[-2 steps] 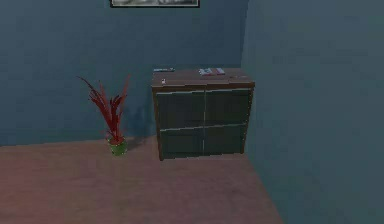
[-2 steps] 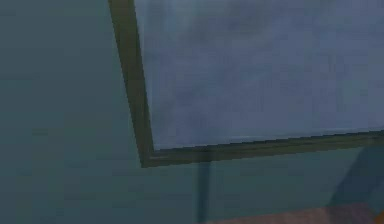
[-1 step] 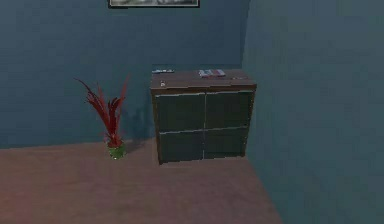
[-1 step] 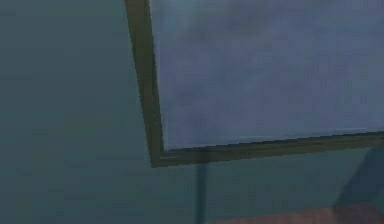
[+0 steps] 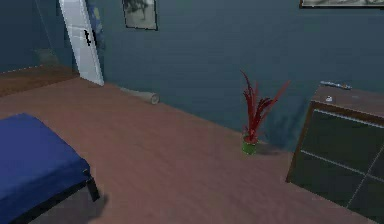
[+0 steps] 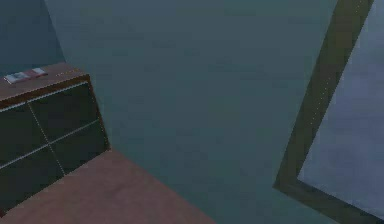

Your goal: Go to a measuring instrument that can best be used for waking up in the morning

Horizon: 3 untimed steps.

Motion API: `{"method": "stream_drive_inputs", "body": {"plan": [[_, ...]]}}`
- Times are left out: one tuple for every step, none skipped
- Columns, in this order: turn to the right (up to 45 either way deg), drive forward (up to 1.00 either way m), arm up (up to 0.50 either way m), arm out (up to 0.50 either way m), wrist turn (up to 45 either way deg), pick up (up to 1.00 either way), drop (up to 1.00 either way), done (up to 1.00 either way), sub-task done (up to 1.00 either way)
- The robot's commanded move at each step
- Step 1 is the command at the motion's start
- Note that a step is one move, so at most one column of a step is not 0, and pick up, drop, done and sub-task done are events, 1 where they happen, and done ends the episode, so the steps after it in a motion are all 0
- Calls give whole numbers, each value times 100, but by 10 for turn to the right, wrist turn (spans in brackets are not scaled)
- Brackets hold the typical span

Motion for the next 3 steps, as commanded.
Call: {"method": "stream_drive_inputs", "body": {"plan": [[-90, 0, 0, 0, 0, 0, 0, 0, 0], [0, 100, 0, 0, 0, 0, 0, 0, 0], [-30, 0, 0, 0, 0, 0, 0, 0, 0]]}}
